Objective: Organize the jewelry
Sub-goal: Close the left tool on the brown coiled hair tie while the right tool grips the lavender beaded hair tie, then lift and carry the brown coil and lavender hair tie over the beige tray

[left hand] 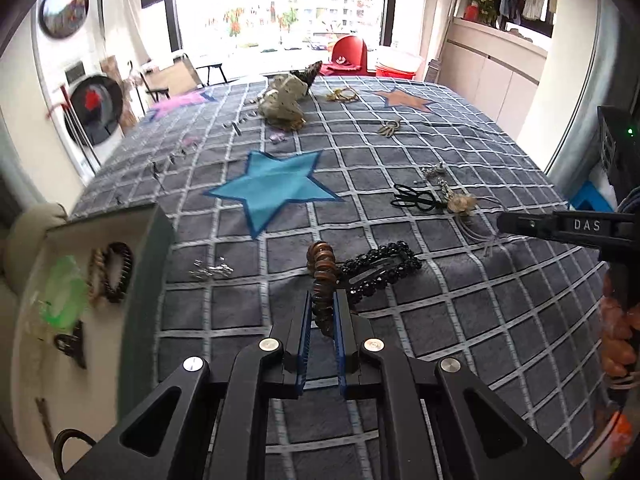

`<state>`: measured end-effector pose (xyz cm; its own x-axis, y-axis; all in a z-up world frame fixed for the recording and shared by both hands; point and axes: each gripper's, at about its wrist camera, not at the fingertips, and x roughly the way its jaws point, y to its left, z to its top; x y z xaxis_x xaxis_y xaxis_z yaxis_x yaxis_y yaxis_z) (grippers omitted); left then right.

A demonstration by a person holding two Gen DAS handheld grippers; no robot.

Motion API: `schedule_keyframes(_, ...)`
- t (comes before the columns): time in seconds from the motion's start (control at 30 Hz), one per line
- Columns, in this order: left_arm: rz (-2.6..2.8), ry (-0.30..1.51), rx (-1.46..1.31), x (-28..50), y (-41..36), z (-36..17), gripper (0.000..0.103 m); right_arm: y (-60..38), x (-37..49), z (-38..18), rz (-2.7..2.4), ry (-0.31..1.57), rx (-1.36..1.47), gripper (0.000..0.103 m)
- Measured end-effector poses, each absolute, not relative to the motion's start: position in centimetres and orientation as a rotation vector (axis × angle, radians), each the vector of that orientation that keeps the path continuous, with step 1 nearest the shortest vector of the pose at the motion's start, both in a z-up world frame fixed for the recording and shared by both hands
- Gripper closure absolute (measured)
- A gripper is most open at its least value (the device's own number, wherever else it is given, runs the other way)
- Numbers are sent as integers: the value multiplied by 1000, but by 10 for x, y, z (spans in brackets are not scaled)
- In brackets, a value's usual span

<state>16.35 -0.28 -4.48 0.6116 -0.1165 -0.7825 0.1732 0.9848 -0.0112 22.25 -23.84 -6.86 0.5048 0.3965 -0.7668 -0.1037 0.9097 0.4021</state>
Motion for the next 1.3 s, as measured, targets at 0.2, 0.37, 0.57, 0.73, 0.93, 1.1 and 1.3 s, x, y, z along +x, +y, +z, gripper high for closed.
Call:
schedule_keyframes(0.2,-139,870,97,159,-1,-40,100,-243,226,-79,308,1036,360,94)
schedule_keyframes(0.37,-144,869,113,158,-2,-40,100,-241,230,-76,301,1010,360,55)
schedule_keyframes(0.57,-150,884,86,160,1,-43,100,-234,237,-75,285,1003,337,54)
schedule_keyframes(0.73,-160,893,48,163,6,-41,100,-224,240,-74,263,1006,286,91)
schedule_keyframes(0.93,-176,889,2,160,13,-35,100,-216,229,-51,285,931,251,99)
schedule_keyframes(1.1,-159,910,-33,160,20,-38,99,-213,217,-35,311,900,244,99)
schedule_keyframes(1.3,-146,970,-50,160,23,-50,99,-208,199,-33,342,902,231,99)
